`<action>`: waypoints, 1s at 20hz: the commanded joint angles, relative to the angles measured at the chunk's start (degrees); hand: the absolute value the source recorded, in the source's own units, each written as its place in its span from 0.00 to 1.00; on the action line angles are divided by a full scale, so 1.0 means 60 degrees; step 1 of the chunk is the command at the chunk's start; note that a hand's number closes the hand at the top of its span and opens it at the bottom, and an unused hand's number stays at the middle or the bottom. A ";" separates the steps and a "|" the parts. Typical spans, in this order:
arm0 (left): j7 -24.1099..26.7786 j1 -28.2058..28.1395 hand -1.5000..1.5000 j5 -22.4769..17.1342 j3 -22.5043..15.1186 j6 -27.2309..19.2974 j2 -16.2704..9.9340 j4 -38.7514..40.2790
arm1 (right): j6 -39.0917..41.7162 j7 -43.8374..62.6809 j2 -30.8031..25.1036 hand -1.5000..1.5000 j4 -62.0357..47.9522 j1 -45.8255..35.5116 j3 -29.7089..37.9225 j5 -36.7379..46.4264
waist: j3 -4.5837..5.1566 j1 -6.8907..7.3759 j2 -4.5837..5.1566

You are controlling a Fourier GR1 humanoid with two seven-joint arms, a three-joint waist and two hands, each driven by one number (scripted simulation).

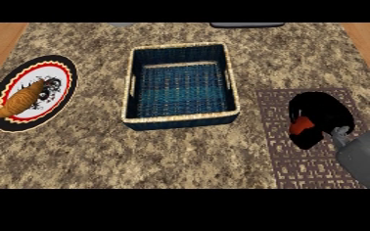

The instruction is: Pick the bell pepper from the placemat and place it in the basket

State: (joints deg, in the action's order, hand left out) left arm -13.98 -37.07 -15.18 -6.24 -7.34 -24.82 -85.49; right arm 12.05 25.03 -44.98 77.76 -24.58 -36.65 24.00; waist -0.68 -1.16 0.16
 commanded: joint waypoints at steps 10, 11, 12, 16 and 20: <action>0.0569 0.1767 0.50 0.0150 -0.0308 0.0537 0.0095 -0.0965 | -0.0227 0.3320 0.4944 1.00 0.1515 -0.1360 -0.2435 0.1602 | 0.0256 0.0300 -0.0311; 0.0576 0.1658 0.50 0.0235 -0.0336 0.0495 0.0101 -0.0852 | -0.0288 0.3852 0.5451 1.00 0.1581 -0.1603 -0.2456 0.1744 | 0.0260 0.0306 -0.0361; 0.0542 0.1777 0.50 0.0130 -0.0293 0.0579 0.0101 -0.0929 | -0.0351 0.4290 0.5863 1.00 0.1669 -0.1767 -0.2597 0.1983 | 0.0248 0.0170 -0.0401; 0.0487 0.1799 0.50 0.0116 -0.0268 0.0502 0.0234 -0.0914 | -0.1603 0.5620 0.7406 1.00 0.2077 -0.2117 -0.2388 0.2248 | 0.0177 -0.0021 -0.0403; 0.0459 0.1570 0.50 0.0013 -0.0259 0.0693 0.0206 -0.0783 | -0.3905 0.5852 0.7462 1.00 0.3267 -0.2673 -0.1572 0.2402 | 0.0134 -0.0037 -0.0473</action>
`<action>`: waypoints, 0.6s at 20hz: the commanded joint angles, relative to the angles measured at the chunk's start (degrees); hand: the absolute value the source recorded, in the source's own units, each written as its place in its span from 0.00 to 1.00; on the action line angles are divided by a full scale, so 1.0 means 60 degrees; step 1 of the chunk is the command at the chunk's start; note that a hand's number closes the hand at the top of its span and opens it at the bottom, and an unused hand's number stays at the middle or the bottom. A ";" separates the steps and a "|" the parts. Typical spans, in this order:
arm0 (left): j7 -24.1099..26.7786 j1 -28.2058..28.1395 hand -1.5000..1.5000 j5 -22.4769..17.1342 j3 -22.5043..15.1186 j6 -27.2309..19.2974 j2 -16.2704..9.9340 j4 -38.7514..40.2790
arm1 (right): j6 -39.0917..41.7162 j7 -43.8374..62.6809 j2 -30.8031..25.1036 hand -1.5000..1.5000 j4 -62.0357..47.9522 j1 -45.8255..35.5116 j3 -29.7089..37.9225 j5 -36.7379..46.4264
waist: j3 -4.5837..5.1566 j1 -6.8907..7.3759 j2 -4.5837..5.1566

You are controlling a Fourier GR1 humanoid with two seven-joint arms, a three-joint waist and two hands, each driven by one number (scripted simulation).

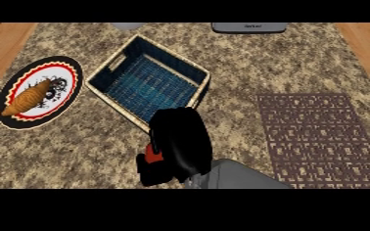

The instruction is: Pick the bell pepper from the placemat and place it in the basket

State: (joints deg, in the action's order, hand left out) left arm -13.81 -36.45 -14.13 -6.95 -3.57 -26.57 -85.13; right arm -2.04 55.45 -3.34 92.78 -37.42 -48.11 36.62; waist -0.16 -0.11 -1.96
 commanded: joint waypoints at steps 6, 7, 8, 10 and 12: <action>0.0303 0.1797 0.50 -0.0063 -0.0069 -0.0091 0.0570 -0.0804 | -0.2637 0.1962 0.0548 1.00 0.1237 -0.1892 0.0766 0.1075 | 0.0109 -0.0345 -0.0088; 0.0341 0.1700 0.50 -0.0097 -0.0026 -0.0003 0.0473 -0.0941 | -0.2661 0.2240 0.0549 1.00 0.1285 -0.2058 0.0983 0.1247 | 0.0098 -0.0417 -0.0134; 0.0413 0.1583 0.50 -0.0006 -0.0109 -0.0076 0.0560 -0.0942 | -0.2573 0.2472 0.0550 1.00 0.1183 -0.2304 0.1088 0.1393 | 0.0110 -0.0379 -0.0146; 0.0418 0.1627 0.50 -0.0057 -0.0007 -0.0102 0.0591 -0.0818 | -0.2429 0.2783 0.0551 1.00 0.1097 -0.2601 0.1341 0.1629 | 0.0132 -0.0539 -0.0168; 0.0401 0.1579 0.50 -0.0102 0.0028 -0.0084 0.0566 -0.0984 | -0.2387 0.2962 0.0552 1.00 0.0962 -0.3110 0.1794 0.1828 | 0.0117 -0.0512 -0.0128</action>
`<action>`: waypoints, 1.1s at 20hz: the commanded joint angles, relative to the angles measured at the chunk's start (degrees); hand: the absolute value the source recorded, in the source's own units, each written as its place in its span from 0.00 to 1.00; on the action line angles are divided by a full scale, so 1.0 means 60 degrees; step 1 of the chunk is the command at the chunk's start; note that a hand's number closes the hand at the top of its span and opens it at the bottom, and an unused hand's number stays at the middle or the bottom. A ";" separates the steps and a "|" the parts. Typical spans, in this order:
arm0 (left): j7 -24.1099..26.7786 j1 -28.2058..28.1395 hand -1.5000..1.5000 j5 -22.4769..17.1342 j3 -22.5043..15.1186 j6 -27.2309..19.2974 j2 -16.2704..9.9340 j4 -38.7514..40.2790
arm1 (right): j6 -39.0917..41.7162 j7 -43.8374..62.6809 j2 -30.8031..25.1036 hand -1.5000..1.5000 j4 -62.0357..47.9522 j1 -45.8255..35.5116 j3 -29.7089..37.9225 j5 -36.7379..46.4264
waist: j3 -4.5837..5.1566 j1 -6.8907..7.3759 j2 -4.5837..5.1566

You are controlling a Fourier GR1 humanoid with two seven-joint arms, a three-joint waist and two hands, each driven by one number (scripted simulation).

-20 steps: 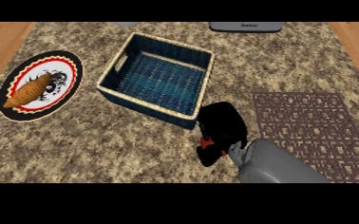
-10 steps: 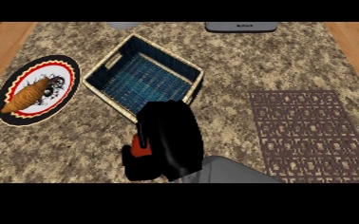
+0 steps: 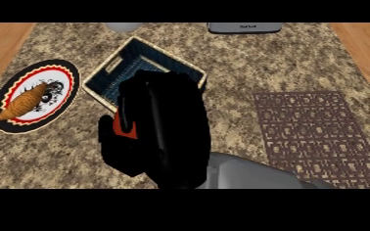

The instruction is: Pick the bell pepper from the placemat and place it in the basket

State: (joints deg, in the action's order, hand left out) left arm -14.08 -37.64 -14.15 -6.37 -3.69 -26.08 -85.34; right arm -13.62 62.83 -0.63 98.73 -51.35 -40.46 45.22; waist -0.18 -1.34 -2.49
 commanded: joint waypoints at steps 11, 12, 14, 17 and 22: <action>0.0615 0.1937 0.50 -0.0036 -0.0008 -0.0016 0.0564 -0.0989 | 0.0080 0.2629 0.0101 1.00 -0.1116 -0.2693 0.2264 0.0462 | 0.0118 -0.0193 0.0099; 0.0498 0.1925 0.50 -0.0059 -0.0044 -0.0088 0.0670 -0.0971 | 0.0180 0.2642 0.0101 1.00 -0.1302 -0.2975 0.2487 0.0620 | 0.0114 -0.0220 0.0115; 0.0483 0.1970 0.50 0.0108 -0.0128 -0.0141 0.0646 -0.1064 | 0.0317 0.2646 0.0101 1.00 -0.1815 -0.3195 0.2642 0.0458 | 0.0108 -0.0137 0.0191; 0.0388 0.2133 0.50 -0.0029 0.0016 -0.0128 0.0658 -0.1144 | 0.0387 0.2510 0.0102 1.00 -0.2337 -0.3487 0.2885 0.0565 | 0.0091 -0.0154 0.0239; 0.0397 0.2318 0.50 0.0160 -0.0140 -0.0114 0.0747 -0.1042 | 0.0470 0.2218 0.0102 1.00 -0.3330 -0.4021 0.3260 0.0273 | 0.0098 -0.0035 0.0329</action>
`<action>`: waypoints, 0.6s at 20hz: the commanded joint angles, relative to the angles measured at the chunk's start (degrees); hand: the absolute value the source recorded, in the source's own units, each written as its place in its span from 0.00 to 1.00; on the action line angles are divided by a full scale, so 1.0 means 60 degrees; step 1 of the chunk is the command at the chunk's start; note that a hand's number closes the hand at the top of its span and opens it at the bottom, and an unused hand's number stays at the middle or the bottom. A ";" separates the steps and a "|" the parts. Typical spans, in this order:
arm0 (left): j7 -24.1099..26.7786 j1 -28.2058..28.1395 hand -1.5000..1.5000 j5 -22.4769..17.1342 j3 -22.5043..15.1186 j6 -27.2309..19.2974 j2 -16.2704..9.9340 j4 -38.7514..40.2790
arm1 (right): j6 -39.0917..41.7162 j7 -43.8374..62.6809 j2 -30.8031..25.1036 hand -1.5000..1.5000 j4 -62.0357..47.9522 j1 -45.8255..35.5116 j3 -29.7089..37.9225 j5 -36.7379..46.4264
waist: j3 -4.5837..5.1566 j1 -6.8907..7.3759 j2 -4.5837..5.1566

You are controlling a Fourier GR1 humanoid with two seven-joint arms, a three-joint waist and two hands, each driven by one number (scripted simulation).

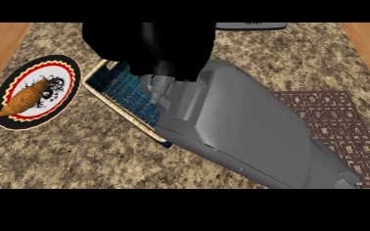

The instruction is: Pick the bell pepper from the placemat and place it in the basket

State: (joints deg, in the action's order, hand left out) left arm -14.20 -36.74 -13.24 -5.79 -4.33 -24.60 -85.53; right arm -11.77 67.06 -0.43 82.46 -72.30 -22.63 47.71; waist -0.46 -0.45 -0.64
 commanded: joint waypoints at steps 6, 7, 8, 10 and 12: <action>0.0366 0.2397 0.50 -0.0001 -0.0204 0.0020 0.0604 -0.0842 | -0.0917 0.1071 0.0069 1.00 -0.1196 -0.0179 0.0770 -0.0428 | 0.0127 -0.0098 0.0115; 0.0493 0.2334 0.50 0.0122 -0.0281 -0.0108 0.0730 -0.0862 | -0.1486 0.0960 0.0069 1.00 -0.0976 0.0028 0.1090 -0.0596 | 0.0112 -0.0093 0.0120; 0.0460 0.2335 0.50 0.0113 -0.0305 -0.0133 0.0788 -0.0935 | -0.1554 0.0802 0.0069 1.00 -0.1002 0.0249 0.1189 -0.0671 | 0.0101 -0.0145 0.0130; 0.0397 0.2426 0.50 0.0110 -0.0187 -0.0007 0.0580 -0.0879 | -0.1656 0.0750 0.0069 1.00 -0.1170 0.0233 0.1134 -0.0676 | 0.0111 -0.0121 0.0119; 0.0416 0.2362 0.50 0.0155 -0.0315 -0.0040 0.0739 -0.0863 | -0.1803 0.0534 0.0069 1.00 -0.1164 0.0400 0.1044 -0.0811 | 0.0111 -0.0079 0.0105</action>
State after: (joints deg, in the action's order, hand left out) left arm -14.71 -35.67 -12.62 -5.73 -4.33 -23.92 -85.31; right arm -17.04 63.79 -0.35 76.00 -70.97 -16.32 43.85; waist -0.83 0.40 0.21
